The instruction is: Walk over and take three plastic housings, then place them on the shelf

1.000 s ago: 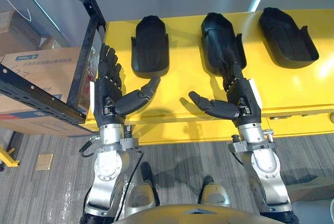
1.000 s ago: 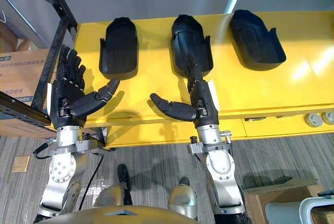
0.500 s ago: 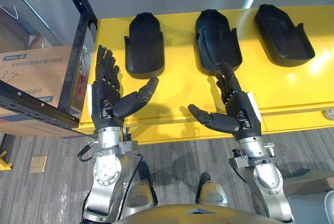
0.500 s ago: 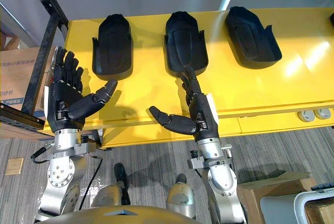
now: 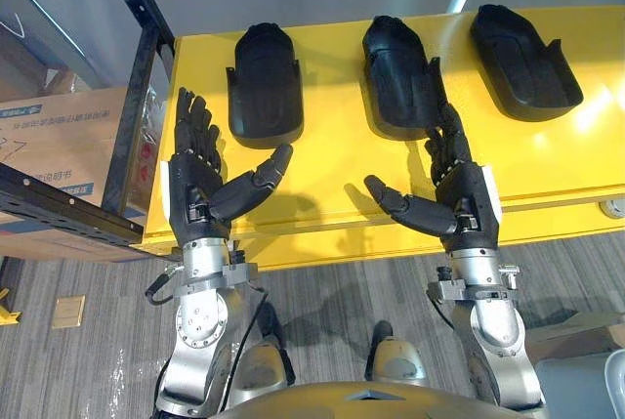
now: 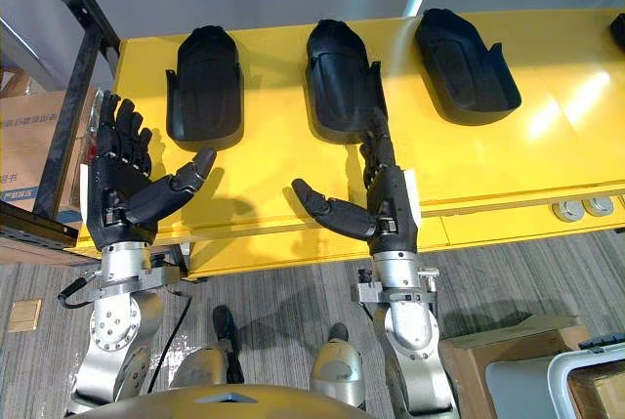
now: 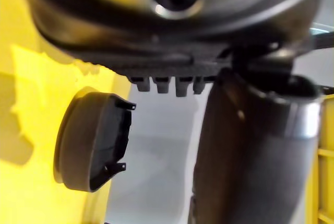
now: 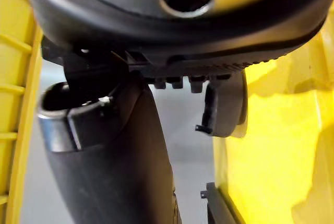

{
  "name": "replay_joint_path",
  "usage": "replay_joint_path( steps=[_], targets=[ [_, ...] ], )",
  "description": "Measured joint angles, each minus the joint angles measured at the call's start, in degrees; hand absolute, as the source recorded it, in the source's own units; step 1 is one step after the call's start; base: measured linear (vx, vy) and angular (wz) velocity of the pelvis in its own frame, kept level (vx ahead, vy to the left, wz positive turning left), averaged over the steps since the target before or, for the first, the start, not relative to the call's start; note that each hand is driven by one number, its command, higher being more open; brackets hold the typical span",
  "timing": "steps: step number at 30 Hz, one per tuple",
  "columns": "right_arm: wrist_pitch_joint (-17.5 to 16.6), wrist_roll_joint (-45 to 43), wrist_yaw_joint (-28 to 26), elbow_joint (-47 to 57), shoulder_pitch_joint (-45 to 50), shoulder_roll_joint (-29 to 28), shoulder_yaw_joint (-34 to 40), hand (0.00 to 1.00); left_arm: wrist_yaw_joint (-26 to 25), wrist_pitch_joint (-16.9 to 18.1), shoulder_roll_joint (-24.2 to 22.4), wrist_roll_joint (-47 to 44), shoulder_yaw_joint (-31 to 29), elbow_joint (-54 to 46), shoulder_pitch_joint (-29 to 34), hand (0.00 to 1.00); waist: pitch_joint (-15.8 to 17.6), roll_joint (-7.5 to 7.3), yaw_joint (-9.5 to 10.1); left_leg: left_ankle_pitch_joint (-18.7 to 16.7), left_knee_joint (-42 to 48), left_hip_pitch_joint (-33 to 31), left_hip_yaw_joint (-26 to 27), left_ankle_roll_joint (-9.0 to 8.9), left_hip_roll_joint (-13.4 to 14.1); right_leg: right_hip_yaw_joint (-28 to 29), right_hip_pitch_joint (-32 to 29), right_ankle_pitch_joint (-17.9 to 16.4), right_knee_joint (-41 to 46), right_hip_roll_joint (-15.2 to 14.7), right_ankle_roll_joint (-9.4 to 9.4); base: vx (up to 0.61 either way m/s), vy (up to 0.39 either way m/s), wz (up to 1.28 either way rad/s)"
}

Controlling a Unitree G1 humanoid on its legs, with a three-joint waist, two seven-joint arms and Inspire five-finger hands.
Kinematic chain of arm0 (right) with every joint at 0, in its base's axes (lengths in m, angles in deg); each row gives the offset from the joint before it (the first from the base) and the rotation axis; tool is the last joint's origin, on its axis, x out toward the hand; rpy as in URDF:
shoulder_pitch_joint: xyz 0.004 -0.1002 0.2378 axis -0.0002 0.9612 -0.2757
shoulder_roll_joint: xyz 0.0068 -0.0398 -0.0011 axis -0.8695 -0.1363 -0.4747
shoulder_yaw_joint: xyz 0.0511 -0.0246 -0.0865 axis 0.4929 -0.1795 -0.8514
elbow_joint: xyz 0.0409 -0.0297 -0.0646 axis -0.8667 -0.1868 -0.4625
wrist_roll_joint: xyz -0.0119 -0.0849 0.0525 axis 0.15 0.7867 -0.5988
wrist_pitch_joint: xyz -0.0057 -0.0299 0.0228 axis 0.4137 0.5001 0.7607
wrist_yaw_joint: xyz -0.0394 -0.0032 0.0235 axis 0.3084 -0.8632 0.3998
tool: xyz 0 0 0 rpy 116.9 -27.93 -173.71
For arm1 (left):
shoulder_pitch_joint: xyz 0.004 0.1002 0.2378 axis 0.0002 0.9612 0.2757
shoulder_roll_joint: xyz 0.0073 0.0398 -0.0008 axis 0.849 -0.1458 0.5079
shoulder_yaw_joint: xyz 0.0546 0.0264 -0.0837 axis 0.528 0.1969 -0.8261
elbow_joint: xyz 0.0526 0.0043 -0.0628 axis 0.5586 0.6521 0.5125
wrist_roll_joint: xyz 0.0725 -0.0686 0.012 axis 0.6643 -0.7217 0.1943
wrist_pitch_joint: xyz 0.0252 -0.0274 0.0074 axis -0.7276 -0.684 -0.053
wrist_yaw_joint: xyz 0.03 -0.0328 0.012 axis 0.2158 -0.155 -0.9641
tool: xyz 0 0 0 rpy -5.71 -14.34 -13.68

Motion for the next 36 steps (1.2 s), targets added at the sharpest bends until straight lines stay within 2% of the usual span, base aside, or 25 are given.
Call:
replay_joint_path(
  steps=[6,19,26,36],
  targets=[
    [0.0,0.0,1.0,-3.6,-1.5,0.0,0.3,1.0,0.0,0.0,0.0,0.0,0.0,0.0,-0.5,1.0,0.1,0.12,0.0,0.1,-0.1,-0.1,-0.1,0.05,0.0,-0.1,0.0,0.0,0.0,0.0,-0.01,0.0,0.0,0.0],
    [0.0,0.1,1.8,-3.6,-1.8,-0.1,1.3,1.0,0.2,0.0,0.0,0.0,0.0,0.0,-0.5,1.0,0.2,0.28,0.03,0.2,-0.1,-0.1,-0.4,0.09,-0.1,-0.3,0.2,0.0,0.0,0.0,-0.03,0.0,0.0,0.0],
    [0.0,4.4,2.3,-4.3,-3.5,-0.1,1.6,1.0,0.6,0.0,0.0,0.0,0.0,0.0,-0.5,1.0,0.2,0.34,0.05,0.3,-0.1,-0.1,-0.7,0.07,-0.1,-0.4,0.2,0.0,0.0,0.0,-0.03,0.0,0.0,0.0],
    [0.0,4.5,3.6,-4.4,-4.1,-0.1,2.3,1.0,0.8,0.0,0.0,0.0,-0.1,0.0,-0.6,1.0,0.3,0.47,0.15,0.5,-0.1,-0.1,-1.1,0.1,-0.1,-0.6,0.3,0.0,0.2,0.0,-0.08,0.0,0.0,0.0]
  ],
)
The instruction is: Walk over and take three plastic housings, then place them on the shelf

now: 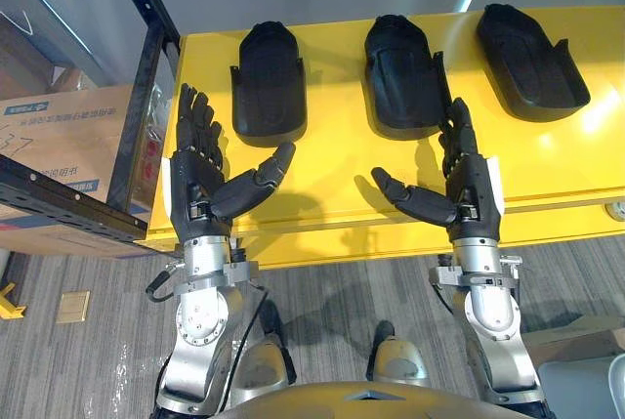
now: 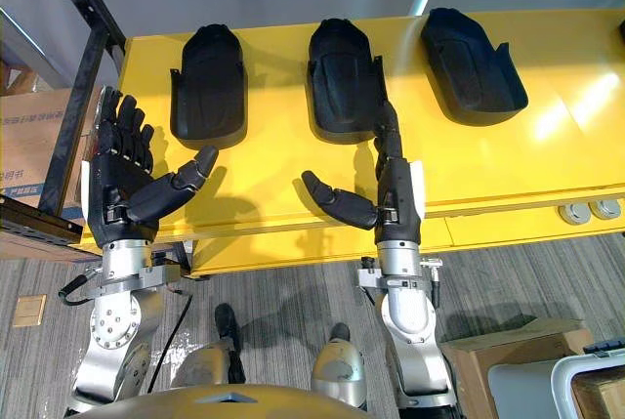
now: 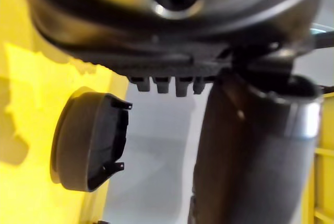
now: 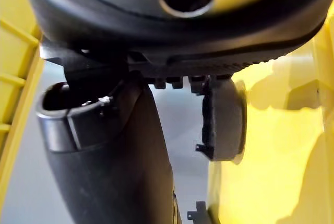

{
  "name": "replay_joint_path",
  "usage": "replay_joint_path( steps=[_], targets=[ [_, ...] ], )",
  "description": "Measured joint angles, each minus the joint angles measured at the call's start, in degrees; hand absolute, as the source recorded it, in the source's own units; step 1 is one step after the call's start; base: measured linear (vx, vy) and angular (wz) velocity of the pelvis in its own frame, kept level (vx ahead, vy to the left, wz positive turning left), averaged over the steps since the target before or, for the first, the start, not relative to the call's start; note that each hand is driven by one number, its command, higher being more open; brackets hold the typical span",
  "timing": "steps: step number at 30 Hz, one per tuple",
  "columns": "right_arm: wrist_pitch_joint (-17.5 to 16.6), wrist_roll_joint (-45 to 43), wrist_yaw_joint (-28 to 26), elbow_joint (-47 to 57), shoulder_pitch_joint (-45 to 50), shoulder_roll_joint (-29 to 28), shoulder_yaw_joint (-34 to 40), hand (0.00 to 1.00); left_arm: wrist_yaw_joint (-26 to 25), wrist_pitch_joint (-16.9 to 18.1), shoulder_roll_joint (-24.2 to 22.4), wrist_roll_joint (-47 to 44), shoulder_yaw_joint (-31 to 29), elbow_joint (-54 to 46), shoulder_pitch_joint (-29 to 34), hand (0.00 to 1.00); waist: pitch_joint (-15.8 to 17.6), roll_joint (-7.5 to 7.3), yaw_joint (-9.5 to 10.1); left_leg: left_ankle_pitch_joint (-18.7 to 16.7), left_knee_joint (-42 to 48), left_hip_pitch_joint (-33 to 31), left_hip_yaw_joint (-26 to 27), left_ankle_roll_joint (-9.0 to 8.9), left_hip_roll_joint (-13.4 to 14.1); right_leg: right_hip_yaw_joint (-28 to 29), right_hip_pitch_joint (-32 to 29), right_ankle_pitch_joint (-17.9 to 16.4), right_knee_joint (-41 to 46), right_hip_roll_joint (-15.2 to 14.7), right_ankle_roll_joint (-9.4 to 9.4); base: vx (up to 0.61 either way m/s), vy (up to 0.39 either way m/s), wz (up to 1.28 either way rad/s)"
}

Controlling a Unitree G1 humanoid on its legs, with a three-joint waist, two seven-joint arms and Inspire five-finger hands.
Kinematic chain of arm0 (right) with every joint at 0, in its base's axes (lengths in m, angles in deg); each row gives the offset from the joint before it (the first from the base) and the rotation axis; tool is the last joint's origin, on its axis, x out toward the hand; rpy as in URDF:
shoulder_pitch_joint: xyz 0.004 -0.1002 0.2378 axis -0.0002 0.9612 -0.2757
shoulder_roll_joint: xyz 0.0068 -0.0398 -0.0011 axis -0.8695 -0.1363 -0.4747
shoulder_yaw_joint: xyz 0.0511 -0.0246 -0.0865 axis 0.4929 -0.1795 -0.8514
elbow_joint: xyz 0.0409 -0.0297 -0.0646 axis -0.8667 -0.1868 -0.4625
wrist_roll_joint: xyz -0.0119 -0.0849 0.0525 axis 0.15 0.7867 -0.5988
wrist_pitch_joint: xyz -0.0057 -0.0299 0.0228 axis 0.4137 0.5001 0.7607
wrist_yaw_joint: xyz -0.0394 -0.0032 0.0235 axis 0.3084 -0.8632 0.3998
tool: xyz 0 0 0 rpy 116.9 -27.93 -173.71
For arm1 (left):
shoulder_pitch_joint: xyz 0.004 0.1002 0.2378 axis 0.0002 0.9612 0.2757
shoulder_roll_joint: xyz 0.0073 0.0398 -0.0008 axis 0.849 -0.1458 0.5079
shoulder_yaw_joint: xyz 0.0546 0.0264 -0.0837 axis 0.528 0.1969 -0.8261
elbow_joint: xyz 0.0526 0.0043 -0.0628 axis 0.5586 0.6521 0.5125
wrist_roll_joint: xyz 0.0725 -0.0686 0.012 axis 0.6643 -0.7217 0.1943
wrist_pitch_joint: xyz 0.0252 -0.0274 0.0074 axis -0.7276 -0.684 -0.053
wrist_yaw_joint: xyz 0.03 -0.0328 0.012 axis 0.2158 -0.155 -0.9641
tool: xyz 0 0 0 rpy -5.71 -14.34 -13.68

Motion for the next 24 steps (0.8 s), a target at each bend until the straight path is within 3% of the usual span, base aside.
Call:
replay_joint_path(
  steps=[24],
  targets=[
    [0.0,2.0,3.1,-5.8,-5.0,0.0,3.1,1.0,0.6,0.0,0.0,0.0,-0.6,0.0,-0.5,1.0,1.4,0.92,1.14,0.7,0.0,-0.9,-1.2,0.24,0.0,-1.3,0.0,0.0,0.2,0.0,-0.06,0.0,0.0,0.02]
  ],
)
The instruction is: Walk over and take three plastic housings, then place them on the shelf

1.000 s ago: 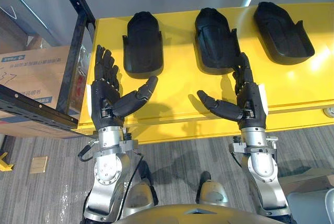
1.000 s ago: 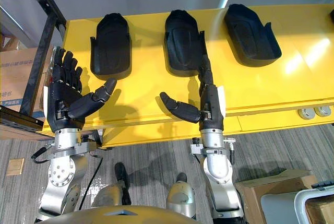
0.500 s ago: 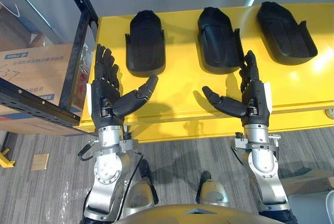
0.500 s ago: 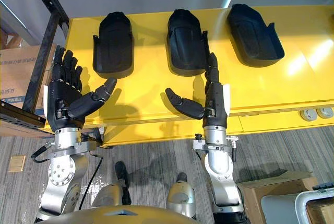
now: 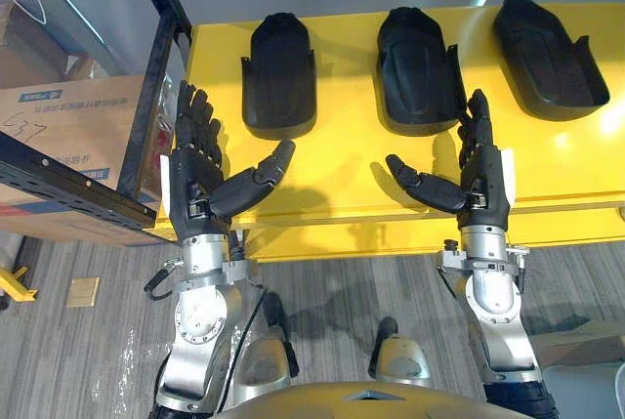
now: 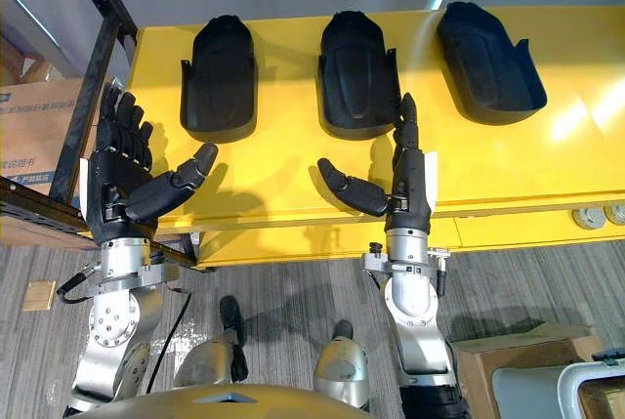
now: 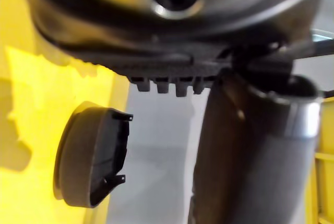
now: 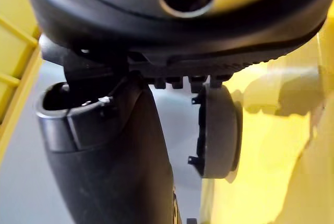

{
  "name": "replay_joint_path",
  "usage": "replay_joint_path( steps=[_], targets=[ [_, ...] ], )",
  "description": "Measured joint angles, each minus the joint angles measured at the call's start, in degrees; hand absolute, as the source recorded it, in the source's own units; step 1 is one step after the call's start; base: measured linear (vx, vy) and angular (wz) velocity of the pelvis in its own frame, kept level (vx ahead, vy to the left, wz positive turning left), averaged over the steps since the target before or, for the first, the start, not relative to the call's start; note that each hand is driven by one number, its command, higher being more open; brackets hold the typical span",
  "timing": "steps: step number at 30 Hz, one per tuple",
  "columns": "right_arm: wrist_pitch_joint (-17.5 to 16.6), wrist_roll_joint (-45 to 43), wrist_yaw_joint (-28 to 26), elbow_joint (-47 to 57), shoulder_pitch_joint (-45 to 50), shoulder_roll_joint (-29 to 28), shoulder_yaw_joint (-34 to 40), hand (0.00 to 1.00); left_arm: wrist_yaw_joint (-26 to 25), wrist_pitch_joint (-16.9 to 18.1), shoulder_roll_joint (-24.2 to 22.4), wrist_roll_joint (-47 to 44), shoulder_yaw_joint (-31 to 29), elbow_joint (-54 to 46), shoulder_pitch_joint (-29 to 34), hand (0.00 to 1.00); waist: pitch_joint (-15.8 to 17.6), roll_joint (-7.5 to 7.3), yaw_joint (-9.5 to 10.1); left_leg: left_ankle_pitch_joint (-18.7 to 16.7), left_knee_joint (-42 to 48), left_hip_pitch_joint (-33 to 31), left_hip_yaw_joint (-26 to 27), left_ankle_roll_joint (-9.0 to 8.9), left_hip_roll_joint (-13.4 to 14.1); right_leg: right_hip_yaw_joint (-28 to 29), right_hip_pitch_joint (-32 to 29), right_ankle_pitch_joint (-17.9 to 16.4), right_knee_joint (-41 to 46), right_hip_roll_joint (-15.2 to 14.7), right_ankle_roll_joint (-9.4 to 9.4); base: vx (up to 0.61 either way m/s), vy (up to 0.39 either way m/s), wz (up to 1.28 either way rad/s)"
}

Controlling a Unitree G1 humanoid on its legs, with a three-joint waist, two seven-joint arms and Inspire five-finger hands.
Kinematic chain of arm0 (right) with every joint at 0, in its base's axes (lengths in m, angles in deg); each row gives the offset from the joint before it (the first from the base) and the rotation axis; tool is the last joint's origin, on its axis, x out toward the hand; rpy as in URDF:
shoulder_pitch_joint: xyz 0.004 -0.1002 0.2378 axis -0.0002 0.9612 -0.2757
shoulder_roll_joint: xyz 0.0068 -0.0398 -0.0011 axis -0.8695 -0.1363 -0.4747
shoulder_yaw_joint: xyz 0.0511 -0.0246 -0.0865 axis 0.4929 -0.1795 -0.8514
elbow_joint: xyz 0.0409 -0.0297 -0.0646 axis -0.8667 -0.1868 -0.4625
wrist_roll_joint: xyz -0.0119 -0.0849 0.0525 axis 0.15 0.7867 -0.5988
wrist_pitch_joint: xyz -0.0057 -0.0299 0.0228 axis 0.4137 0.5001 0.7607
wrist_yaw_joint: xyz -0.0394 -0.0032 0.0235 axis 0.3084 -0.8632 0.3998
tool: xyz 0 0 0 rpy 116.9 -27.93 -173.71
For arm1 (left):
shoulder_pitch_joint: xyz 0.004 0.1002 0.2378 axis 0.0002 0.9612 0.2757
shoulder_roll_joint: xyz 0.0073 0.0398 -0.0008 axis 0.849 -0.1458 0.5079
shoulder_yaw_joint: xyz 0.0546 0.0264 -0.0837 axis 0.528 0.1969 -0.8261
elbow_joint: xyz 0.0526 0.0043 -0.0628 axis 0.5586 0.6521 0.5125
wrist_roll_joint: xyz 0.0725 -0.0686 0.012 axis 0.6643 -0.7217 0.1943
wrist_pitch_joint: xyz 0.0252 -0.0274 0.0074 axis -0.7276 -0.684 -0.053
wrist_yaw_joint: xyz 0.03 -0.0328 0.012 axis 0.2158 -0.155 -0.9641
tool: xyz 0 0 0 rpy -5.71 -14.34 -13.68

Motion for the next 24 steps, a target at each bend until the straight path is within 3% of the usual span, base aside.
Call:
replay_joint_path(
  steps=[24],
  targets=[
    [-0.3,2.3,3.7,-5.0,-4.1,0.0,2.0,1.0,1.1,0.0,0.0,2.2,-0.2,0.1,-0.4,1.0,0.6,0.02,0.21,0.4,0.0,-0.7,-1.0,-0.02,0.0,-0.8,-0.1,0.0,0.2,0.0,-0.05,0.0,-0.001,0.01]
  ],
)
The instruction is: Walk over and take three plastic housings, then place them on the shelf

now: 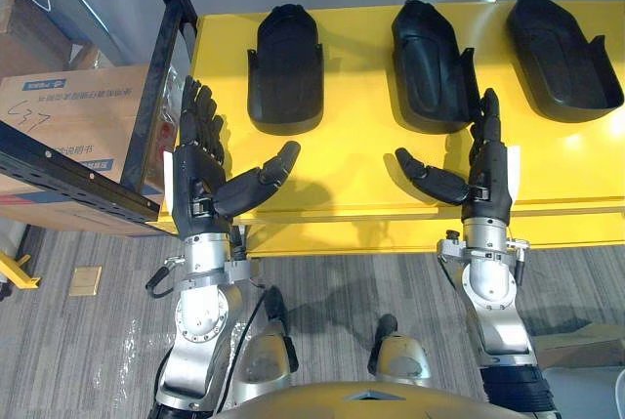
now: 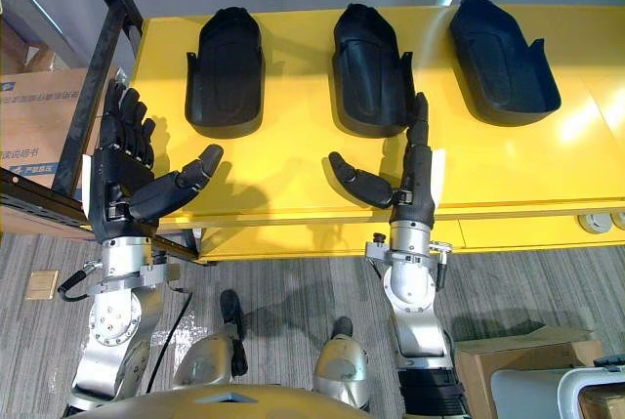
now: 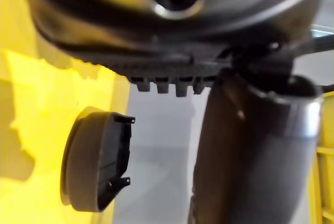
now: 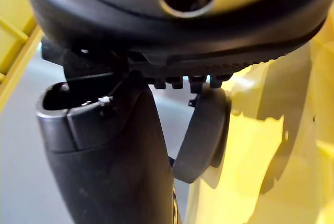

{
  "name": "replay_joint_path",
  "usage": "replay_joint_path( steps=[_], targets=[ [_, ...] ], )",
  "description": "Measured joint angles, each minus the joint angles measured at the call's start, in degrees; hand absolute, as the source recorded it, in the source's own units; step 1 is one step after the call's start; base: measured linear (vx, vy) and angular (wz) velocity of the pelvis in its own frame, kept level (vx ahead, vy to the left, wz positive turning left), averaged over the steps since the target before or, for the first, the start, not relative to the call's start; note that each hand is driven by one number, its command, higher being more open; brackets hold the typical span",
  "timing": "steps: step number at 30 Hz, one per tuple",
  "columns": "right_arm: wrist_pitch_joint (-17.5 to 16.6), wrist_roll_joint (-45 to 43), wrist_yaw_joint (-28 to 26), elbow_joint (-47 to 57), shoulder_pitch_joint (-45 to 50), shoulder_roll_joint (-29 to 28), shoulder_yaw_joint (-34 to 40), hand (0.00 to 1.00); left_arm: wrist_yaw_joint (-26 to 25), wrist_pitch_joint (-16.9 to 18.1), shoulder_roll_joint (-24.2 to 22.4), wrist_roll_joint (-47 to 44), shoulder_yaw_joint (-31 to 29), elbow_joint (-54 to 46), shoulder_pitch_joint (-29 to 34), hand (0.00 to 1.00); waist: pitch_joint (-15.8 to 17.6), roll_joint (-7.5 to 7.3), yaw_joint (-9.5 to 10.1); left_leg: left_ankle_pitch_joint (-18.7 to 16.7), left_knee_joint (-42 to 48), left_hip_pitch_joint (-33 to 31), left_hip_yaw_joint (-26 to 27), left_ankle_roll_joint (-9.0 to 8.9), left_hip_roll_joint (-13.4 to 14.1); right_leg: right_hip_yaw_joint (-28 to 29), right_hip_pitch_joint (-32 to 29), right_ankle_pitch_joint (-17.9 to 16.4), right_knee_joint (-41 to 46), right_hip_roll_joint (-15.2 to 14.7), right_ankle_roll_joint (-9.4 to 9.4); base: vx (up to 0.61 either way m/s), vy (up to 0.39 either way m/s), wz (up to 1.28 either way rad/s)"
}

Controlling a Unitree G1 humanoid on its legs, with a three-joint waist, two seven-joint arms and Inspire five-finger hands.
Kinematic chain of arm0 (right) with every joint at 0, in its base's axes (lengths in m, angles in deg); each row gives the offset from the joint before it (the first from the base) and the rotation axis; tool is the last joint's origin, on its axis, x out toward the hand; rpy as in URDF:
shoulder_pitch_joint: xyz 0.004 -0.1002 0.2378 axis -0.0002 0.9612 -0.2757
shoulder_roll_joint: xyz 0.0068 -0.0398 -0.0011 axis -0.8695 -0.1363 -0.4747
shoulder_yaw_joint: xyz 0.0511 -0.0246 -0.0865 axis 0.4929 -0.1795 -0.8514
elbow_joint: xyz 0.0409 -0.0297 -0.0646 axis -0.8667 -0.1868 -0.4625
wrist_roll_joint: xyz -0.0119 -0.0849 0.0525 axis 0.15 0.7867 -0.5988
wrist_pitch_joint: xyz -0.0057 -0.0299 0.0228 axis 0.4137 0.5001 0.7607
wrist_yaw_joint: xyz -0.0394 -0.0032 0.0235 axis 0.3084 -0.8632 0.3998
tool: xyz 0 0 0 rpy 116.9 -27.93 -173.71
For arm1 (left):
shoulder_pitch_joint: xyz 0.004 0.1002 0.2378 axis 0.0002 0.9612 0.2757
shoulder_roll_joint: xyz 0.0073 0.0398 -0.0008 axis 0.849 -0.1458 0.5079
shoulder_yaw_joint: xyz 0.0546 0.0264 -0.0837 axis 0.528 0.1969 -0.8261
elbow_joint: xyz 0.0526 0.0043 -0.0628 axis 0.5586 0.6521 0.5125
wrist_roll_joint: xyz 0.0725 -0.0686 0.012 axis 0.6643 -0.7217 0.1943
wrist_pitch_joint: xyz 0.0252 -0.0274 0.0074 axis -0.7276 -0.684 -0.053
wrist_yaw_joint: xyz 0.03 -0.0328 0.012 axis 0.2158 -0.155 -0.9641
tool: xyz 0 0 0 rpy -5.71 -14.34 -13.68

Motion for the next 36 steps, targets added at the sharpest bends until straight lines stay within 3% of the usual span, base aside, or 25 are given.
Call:
replay_joint_path(
  steps=[21,28,33,36],
  targets=[
    [-0.1,0.3,0.5,-2.7,-4.3,0.0,2.7,1.0,1.3,0.0,0.0,0.0,-1.7,0.2,-1.6,1.0,0.5,0.06,0.02,0.4,0.0,-0.1,-0.5,0.05,0.0,-0.5,0.0,-0.2,0.7,-0.1,-0.23,0.0,0.0,0.0],
    [-0.1,4.9,1.5,-2.1,-4.0,0.0,2.8,1.0,2.2,0.0,0.0,0.0,-1.8,0.2,-1.6,1.0,0.6,-0.08,0.0,0.4,0.0,-0.1,-0.4,0.05,0.1,-0.5,0.0,-0.2,0.6,-0.1,-0.22,0.0,0.0,0.0],
    [0.4,9.4,2.6,6.1,0.9,0.0,3.8,1.0,2.4,0.0,0.0,-0.1,-1.9,0.2,-1.4,1.0,0.7,-0.15,0.11,0.1,0.0,0.9,0.7,-0.09,0.1,0.4,0.3,-0.1,0.5,0.0,-0.15,0.0,0.0,-0.08],
    [2.4,11.8,2.5,10.7,3.9,0.7,9.0,1.0,3.1,0.0,0.0,-0.2,-1.9,0.2,-1.3,1.0,0.5,-0.45,-0.24,-0.5,-0.1,2.5,2.1,-0.16,0.2,1.5,1.5,0.4,-0.5,0.1,-0.03,0.01,0.001,-0.23]
  ],
)
